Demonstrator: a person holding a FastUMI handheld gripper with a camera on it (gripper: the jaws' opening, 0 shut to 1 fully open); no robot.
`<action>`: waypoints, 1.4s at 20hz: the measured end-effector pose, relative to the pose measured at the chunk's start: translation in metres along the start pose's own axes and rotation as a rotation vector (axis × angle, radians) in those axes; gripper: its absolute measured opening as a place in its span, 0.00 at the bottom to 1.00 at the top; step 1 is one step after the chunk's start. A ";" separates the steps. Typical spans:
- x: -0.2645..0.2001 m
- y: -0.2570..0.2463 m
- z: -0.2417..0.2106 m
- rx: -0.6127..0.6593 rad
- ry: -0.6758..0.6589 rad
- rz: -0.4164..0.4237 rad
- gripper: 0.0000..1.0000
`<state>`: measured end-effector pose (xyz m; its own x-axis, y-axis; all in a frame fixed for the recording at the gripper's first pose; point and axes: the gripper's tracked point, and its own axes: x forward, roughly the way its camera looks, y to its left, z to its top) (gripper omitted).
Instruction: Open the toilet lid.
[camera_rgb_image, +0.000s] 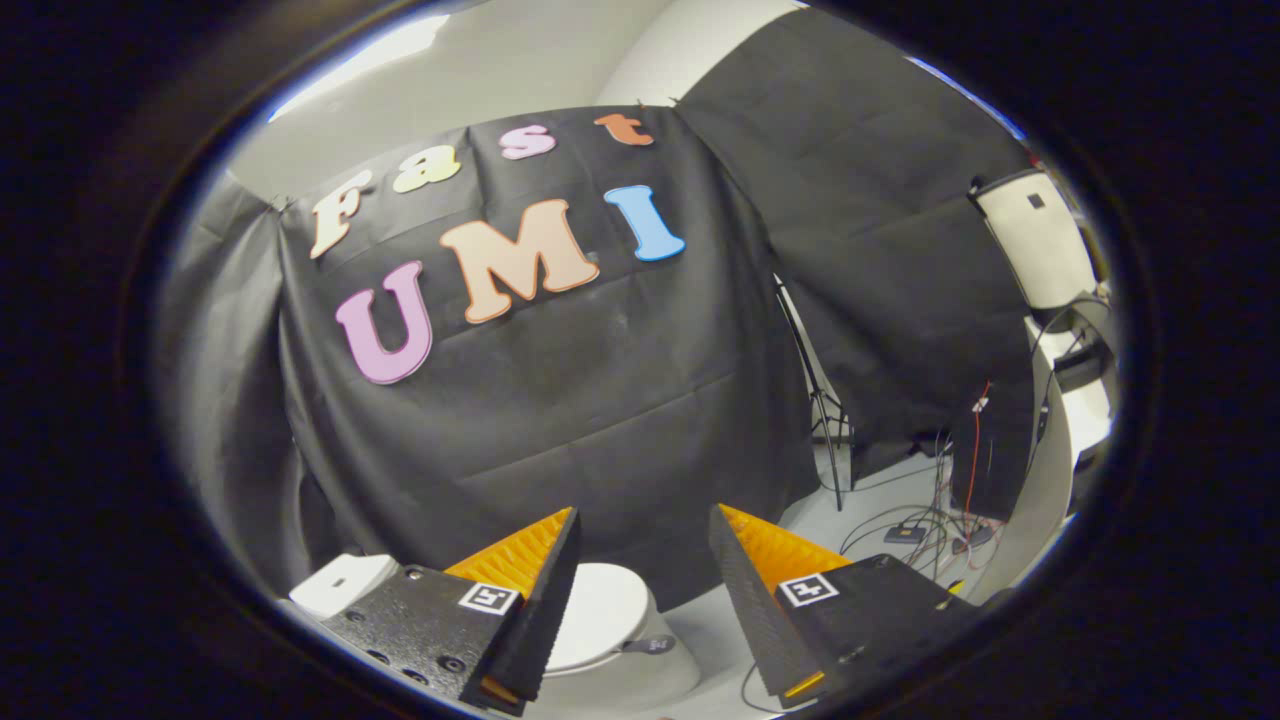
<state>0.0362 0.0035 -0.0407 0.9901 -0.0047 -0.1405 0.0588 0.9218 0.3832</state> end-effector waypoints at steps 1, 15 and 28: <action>0.002 0.004 -0.001 0.025 -0.005 -0.001 0.79; 0.067 0.045 -0.103 0.423 0.119 0.004 0.75; 0.108 -0.042 -0.284 0.827 0.367 -0.200 0.74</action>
<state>0.1046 0.0745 -0.3316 0.8574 0.1189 -0.5006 0.4367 0.3465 0.8302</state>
